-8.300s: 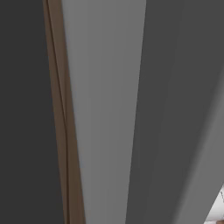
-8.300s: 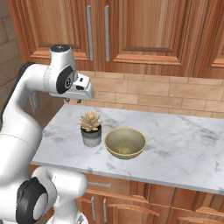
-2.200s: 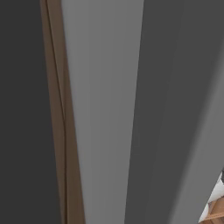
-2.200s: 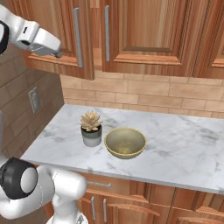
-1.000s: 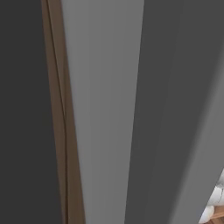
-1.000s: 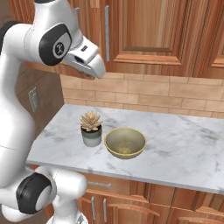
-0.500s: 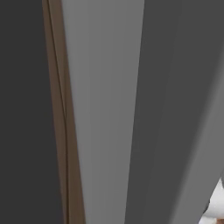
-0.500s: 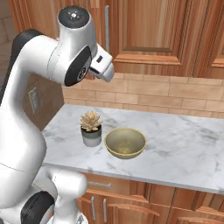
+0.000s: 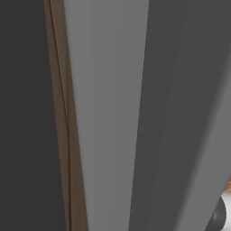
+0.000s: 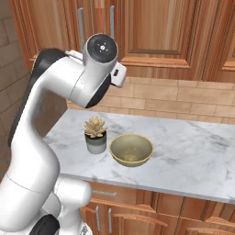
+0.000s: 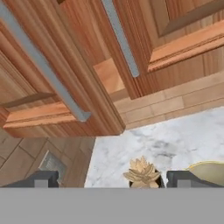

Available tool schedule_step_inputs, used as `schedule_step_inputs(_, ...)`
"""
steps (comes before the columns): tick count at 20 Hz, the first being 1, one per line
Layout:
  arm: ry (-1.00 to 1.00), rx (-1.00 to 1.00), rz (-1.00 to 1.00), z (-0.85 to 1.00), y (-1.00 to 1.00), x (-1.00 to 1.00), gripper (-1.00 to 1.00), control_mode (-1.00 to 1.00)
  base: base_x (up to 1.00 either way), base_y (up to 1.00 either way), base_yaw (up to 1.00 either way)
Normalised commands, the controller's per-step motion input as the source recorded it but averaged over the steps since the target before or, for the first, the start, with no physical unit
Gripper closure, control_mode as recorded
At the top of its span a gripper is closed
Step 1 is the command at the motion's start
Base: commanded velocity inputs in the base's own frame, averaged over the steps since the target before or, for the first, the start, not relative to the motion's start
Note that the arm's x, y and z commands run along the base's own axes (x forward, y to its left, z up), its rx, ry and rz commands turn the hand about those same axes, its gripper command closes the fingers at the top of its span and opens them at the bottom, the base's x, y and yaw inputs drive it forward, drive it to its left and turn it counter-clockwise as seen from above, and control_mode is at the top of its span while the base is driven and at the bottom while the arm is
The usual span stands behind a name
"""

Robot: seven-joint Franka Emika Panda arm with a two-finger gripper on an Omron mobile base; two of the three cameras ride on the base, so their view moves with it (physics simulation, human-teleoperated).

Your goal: Open the cabinet and setup a tea strainer by placing it in the bowl upright.

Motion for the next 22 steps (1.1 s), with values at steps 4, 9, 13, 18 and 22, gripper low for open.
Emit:
schedule_step_inputs(4, 0.00, 0.03, 0.08, -0.08, 0.09, 0.45, -1.00, -1.00, 0.00, 0.00, 0.00)
schedule_step_inputs(9, 0.00, 0.04, 0.13, -0.11, 0.25, 0.42, -1.00, -1.00, 0.00, 0.00, 0.00)
schedule_step_inputs(13, 0.00, 0.05, 0.21, -0.11, 0.12, 0.22, -1.00, -1.00, 0.00, 0.00, 0.00)
schedule_step_inputs(18, 0.00, 0.03, 0.16, -0.19, 0.01, 0.19, -1.00, -1.00, 0.00, 0.00, 0.00)
schedule_step_inputs(22, 0.00, 0.00, 0.08, -0.12, 0.00, 0.19, -1.00, -1.00, 0.00, 0.00, 0.00)
